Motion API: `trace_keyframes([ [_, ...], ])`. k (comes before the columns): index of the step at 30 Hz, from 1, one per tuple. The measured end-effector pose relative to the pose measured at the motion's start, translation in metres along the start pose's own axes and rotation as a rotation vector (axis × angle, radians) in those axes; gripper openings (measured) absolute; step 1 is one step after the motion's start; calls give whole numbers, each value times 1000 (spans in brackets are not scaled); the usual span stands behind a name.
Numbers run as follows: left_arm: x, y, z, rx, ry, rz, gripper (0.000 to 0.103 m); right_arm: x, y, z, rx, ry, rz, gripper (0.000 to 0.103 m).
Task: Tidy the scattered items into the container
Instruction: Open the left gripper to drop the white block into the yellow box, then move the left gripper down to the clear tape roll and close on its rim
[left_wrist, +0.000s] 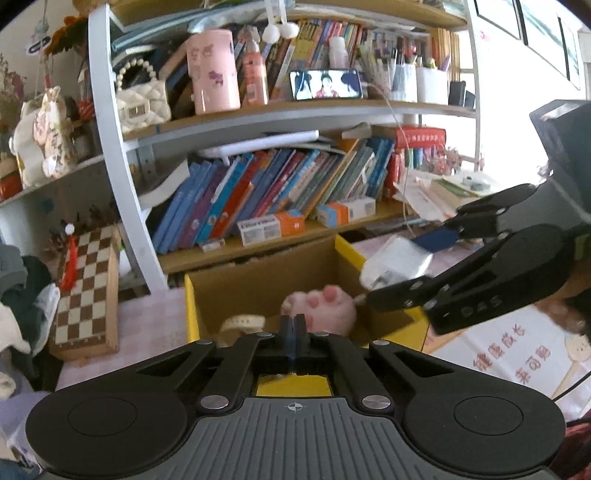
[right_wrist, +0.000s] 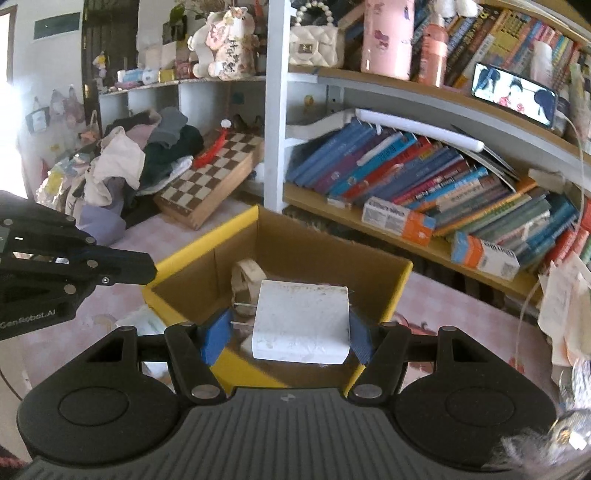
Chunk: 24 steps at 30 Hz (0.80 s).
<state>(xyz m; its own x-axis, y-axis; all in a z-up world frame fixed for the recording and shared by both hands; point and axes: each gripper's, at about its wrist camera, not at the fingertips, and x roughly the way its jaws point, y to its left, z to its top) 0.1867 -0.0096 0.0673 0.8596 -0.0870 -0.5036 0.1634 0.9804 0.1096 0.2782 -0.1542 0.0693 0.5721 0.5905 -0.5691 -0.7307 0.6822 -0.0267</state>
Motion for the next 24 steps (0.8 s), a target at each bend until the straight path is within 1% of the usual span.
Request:
trace_keyframes([
  [2,1,-4,-3,21,11,-11,0,3,-1,1,3,-2,13,63],
  [5,4,-10,-16,43,51,-21,0,7,-6,-4,18,14,16,63],
  [10,6,-9,-45,-6,155,-74,0,6,-14,-19,73,46,18,63],
  [14,14,-18,-65,15,235,-102,7,1,-18,-27,108,61,15,63],
  [16,18,-21,-71,24,261,-102,7,-2,-19,-30,123,62,14,63],
  [19,20,-24,-75,25,275,-114,8,-7,-17,-33,136,59,10,63],
  [20,19,-24,-75,30,273,-109,12,-9,-16,-34,139,58,8,63],
  [22,14,-18,-76,13,257,-65,17,-14,-17,-38,149,60,-3,63],
  [23,12,-12,-77,-6,247,-32,26,-17,-17,-40,155,61,-10,63],
  [24,9,-1,-78,-46,239,23,46,-20,-18,-42,161,63,-17,63],
])
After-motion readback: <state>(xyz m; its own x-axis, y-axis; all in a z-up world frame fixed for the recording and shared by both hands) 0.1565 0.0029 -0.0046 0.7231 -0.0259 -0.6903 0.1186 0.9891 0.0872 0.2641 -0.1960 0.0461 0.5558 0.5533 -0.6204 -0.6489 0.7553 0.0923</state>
